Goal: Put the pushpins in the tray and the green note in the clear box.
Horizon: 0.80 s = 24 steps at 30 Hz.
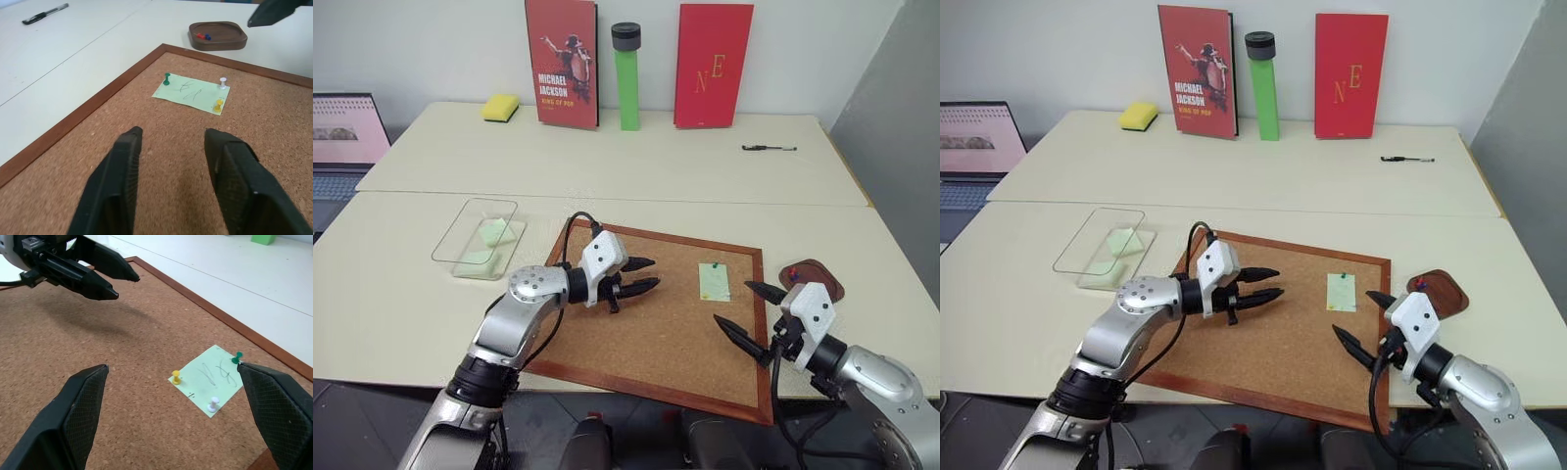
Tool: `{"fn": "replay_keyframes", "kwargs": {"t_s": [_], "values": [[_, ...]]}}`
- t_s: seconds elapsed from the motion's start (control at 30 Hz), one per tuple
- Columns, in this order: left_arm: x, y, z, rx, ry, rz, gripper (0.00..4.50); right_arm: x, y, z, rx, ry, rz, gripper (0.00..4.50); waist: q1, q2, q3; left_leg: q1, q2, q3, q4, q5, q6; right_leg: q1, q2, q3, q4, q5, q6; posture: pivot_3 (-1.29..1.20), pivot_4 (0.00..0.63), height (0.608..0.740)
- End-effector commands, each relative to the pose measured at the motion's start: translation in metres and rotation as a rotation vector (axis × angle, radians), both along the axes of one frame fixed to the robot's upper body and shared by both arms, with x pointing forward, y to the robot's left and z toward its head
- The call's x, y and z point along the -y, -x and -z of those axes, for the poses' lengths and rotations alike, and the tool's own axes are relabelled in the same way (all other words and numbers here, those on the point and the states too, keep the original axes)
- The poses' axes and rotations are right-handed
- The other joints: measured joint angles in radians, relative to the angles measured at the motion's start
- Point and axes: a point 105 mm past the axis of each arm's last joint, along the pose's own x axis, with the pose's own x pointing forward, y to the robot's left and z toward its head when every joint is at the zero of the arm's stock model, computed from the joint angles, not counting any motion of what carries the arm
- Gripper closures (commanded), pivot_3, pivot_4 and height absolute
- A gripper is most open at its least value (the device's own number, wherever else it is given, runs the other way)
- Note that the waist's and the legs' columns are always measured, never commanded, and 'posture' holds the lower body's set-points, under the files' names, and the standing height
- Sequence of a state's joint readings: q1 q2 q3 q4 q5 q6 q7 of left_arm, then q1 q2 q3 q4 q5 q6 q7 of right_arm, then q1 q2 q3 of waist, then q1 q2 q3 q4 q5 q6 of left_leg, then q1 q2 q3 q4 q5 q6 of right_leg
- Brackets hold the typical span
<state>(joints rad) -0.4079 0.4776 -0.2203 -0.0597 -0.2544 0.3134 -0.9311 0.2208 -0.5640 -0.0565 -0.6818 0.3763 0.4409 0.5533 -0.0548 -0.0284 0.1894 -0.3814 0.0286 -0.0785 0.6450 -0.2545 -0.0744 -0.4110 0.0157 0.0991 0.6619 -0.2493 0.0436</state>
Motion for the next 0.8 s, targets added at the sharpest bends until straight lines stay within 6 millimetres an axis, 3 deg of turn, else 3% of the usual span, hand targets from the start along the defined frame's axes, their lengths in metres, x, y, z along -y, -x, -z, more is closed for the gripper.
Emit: {"fn": "replay_keyframes", "kwargs": {"t_s": [0.03,0.27,0.5,0.8], "values": [[0.014,-0.007,0.009,0.016,-0.007,0.043,3.22,-0.003,-0.018,-0.013,0.041,-0.022,0.052,0.0,0.0,0.0,0.0,0.0,0.0,0.0,-0.001,0.0,0.0,0.0,0.0,0.0,0.0,0.0,0.0,0.0,0.15,0.74],[0.023,-0.011,0.031,-0.015,-0.033,0.064,4.44,-0.01,-0.05,-0.018,0.026,-0.06,0.089,0.0,-0.001,0.0,0.0,0.0,0.0,0.0,0.0,0.0,0.0,0.0,0.0,0.0,0.0,0.001,0.001,0.0,0.15,0.74],[0.023,-0.011,0.045,-0.027,-0.062,0.052,4.44,-0.008,-0.074,-0.005,-0.055,-0.031,0.118,0.0,0.002,0.001,0.0,-0.001,-0.001,-0.001,0.0,0.0,0.0,0.0,0.0,0.0,0.0,0.003,0.006,0.0,0.15,0.74],[0.02,-0.006,0.048,-0.024,-0.083,0.054,4.44,-0.005,-0.088,0.008,-0.086,-0.004,0.143,0.0,-0.001,0.001,-0.001,0.0,-0.001,-0.001,0.0,0.0,0.0,0.0,0.0,0.0,0.0,0.003,0.006,0.0,0.15,0.74]]}}
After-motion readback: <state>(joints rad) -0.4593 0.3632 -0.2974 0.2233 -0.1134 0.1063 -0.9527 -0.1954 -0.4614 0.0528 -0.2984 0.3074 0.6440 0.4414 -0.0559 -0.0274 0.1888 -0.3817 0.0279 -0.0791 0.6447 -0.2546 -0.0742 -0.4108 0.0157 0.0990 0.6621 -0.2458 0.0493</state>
